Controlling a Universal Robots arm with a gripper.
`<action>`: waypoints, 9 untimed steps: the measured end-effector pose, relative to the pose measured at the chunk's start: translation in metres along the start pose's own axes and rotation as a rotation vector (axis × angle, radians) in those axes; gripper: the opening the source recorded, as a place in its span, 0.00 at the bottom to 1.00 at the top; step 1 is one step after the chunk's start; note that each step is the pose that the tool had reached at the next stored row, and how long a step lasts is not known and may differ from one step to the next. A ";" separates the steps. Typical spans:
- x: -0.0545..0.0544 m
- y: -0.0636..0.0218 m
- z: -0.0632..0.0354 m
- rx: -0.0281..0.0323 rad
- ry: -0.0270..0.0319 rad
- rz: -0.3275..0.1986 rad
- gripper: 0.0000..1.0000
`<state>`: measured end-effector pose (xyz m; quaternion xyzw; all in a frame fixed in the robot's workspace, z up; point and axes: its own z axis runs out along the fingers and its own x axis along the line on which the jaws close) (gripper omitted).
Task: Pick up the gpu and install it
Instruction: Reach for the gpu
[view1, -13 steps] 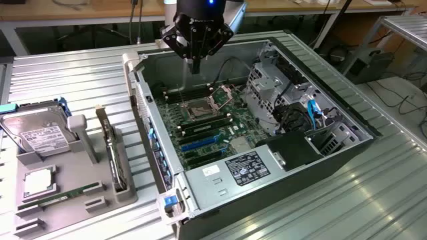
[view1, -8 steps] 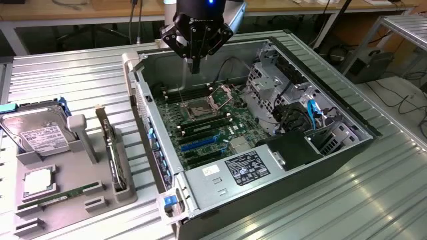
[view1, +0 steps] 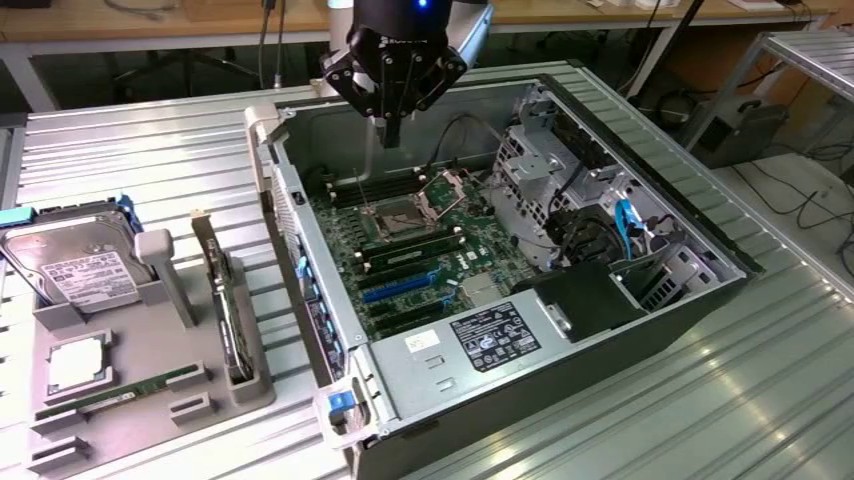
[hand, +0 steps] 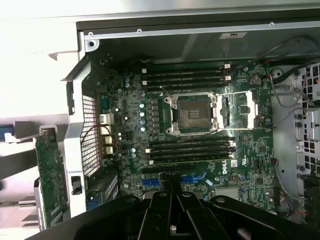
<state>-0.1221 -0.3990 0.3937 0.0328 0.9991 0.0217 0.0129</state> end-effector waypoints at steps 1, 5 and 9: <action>0.000 -0.0003 -0.0002 0.0003 0.0002 0.000 0.11; 0.017 -0.0072 -0.0006 -0.0002 -0.0008 0.000 0.11; 0.037 -0.0150 -0.0015 -0.0001 -0.0012 0.000 0.11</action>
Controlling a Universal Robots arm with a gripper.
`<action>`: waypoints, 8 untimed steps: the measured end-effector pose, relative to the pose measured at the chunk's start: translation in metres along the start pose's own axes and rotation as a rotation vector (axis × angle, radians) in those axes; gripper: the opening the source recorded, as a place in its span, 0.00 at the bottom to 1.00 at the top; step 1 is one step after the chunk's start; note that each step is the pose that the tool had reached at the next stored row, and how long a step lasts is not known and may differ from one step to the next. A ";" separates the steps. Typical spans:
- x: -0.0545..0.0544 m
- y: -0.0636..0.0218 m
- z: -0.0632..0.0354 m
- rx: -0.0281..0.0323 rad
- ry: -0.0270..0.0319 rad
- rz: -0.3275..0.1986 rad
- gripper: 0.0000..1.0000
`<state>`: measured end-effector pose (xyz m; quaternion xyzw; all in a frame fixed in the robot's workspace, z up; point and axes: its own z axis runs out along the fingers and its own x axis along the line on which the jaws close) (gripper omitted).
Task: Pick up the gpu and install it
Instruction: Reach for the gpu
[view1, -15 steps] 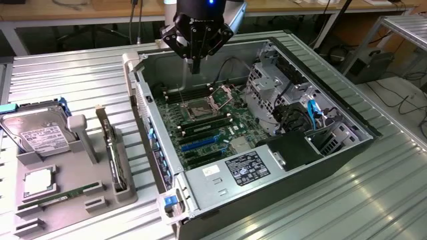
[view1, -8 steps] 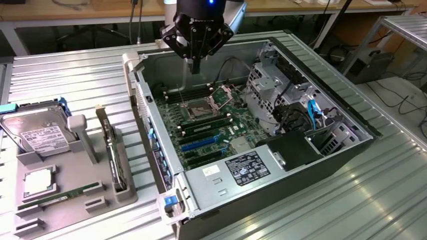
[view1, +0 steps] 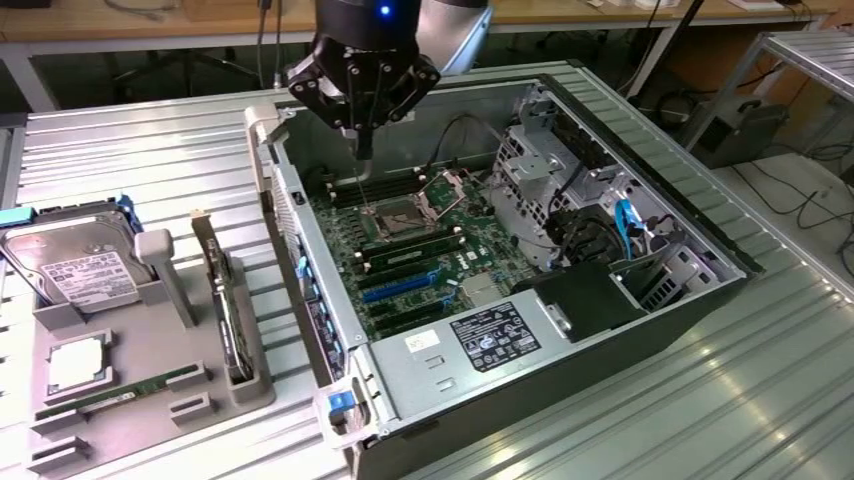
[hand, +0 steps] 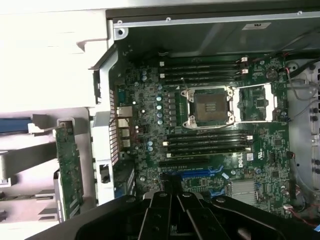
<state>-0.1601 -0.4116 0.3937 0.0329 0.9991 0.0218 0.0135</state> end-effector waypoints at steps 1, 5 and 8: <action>0.005 -0.0020 -0.0002 -0.0001 -0.0002 0.000 0.11; 0.023 -0.0098 -0.0007 -0.0001 -0.0004 0.000 0.11; 0.037 -0.0148 -0.0005 -0.0001 -0.0004 0.000 0.11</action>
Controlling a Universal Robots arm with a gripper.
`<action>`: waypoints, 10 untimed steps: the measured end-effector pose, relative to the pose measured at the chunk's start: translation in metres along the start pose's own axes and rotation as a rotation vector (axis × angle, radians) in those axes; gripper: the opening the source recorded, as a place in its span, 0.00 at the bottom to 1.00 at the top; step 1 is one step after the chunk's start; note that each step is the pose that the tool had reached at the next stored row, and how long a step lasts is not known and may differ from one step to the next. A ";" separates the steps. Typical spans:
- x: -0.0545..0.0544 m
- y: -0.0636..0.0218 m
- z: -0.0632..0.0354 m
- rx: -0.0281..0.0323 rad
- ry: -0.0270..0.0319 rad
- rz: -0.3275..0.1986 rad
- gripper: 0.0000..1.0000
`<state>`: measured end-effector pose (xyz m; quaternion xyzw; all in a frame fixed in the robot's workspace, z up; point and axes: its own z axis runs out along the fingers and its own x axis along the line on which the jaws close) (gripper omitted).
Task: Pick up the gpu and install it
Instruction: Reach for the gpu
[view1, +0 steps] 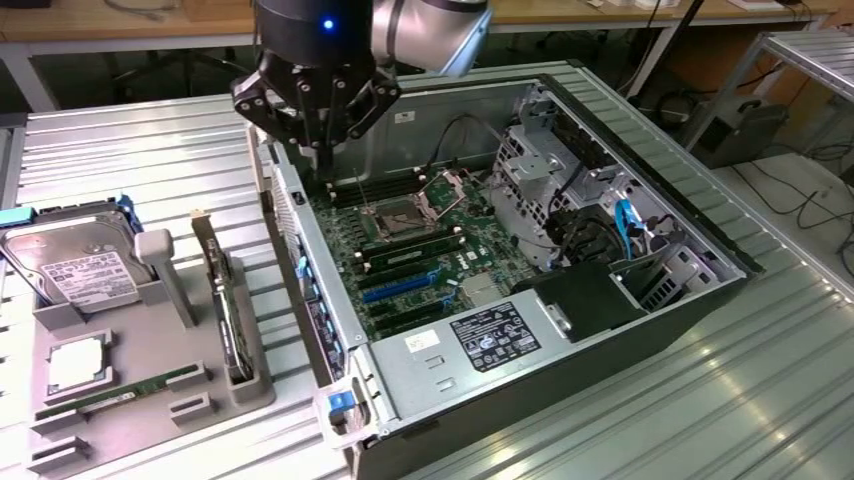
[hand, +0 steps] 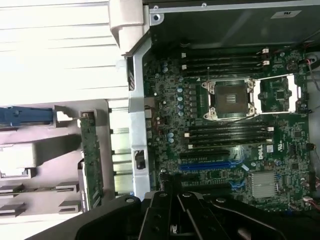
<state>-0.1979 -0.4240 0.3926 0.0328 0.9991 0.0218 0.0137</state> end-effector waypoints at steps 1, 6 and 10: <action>0.005 -0.0018 0.0004 -0.0001 -0.0001 0.000 0.11; 0.025 -0.0084 0.0034 0.0000 0.0000 0.000 0.11; 0.042 -0.0130 0.0066 0.0000 0.0000 0.000 0.11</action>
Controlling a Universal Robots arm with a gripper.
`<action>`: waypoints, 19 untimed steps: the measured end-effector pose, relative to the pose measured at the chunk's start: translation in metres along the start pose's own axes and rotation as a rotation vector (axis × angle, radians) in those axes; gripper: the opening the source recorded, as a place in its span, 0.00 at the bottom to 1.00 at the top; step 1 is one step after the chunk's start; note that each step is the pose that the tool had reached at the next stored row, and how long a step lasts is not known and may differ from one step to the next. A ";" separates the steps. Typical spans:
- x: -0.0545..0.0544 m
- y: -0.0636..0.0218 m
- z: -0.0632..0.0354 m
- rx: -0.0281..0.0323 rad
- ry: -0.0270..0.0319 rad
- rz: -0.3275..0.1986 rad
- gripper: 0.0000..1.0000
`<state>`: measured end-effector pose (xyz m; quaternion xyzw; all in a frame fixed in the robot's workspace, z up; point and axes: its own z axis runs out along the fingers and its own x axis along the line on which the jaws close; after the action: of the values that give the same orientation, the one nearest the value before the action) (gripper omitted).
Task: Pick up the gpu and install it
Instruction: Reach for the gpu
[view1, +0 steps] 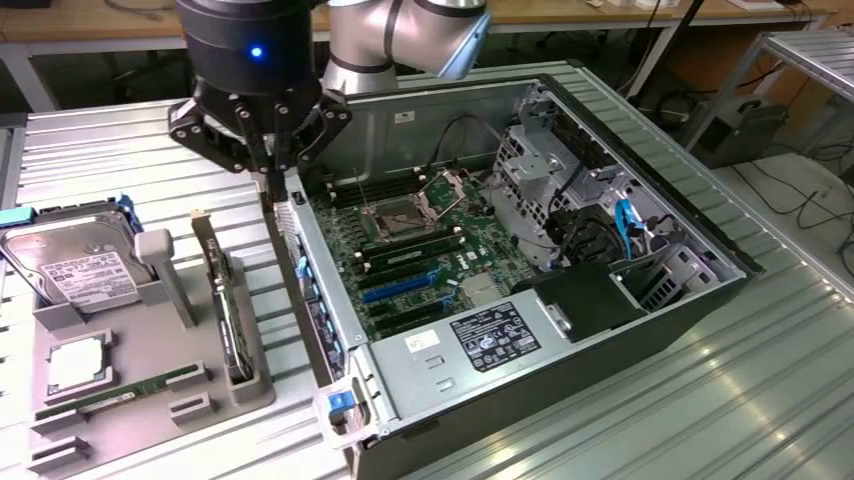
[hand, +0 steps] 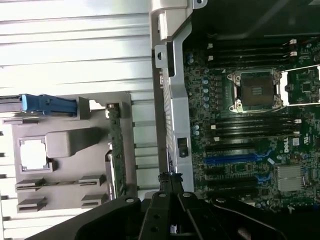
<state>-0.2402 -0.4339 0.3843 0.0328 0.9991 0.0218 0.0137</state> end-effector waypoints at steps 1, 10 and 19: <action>0.004 -0.0010 0.0009 0.0001 0.0001 0.000 0.11; 0.058 -0.0110 0.0142 0.0001 0.0000 0.000 0.11; 0.071 -0.0161 0.0176 0.0002 0.0000 0.000 0.11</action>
<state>-0.3113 -0.4445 0.3642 0.0328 0.9991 0.0217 0.0137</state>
